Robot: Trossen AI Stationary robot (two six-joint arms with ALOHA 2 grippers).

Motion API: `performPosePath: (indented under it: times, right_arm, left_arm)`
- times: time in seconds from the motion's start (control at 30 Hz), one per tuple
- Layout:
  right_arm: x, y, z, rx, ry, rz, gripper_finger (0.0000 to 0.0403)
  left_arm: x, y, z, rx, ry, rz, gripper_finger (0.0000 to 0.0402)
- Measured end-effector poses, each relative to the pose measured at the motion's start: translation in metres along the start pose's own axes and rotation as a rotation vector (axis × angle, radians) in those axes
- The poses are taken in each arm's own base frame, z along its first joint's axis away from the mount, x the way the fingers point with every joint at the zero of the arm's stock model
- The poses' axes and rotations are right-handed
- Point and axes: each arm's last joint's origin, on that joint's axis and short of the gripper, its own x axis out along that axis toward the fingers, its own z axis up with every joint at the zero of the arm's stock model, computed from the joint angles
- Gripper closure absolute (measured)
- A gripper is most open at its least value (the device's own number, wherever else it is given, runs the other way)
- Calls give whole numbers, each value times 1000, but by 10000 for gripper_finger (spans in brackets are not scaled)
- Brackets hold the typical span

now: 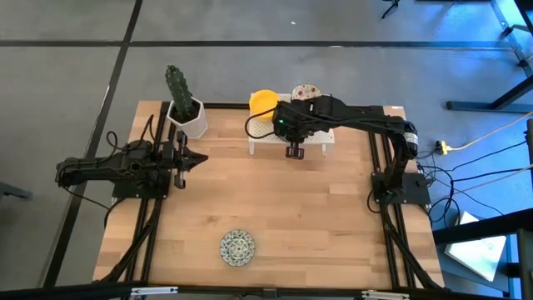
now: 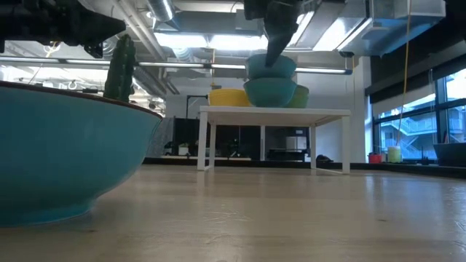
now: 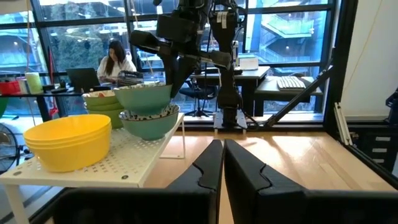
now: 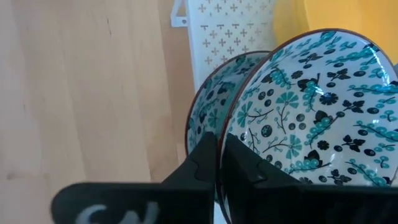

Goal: Pick & Place Mini bowls
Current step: Stack the top blue bowl on top of the blue bowl on the shelf

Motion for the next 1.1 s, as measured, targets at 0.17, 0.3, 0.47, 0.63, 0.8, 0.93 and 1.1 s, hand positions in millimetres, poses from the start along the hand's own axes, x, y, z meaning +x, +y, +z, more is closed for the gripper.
performPosePath:
  times: [0.17,0.3,0.47,0.63,0.8,0.93,1.1]
  right_arm:
    - [4,1,0,4,-5,6,390]
    - [13,4,-3,2,26,12,390]
    - [22,7,-5,-5,42,14,390]
    - [22,6,-4,-7,35,12,385]
    - [22,6,-4,-7,34,9,342]
    - [22,6,-4,-18,35,6,314]
    - [18,4,-3,-7,24,-21,294]
  left_arm:
    - [0,0,1,0,-7,0,393]
    - [0,0,1,0,-8,0,392]
    - [0,0,1,0,-8,1,389]
    - [0,0,1,16,-7,1,393]
    - [0,0,1,26,-8,1,390]
    - [0,0,1,18,-7,1,390]
    - [0,0,1,11,-7,1,393]
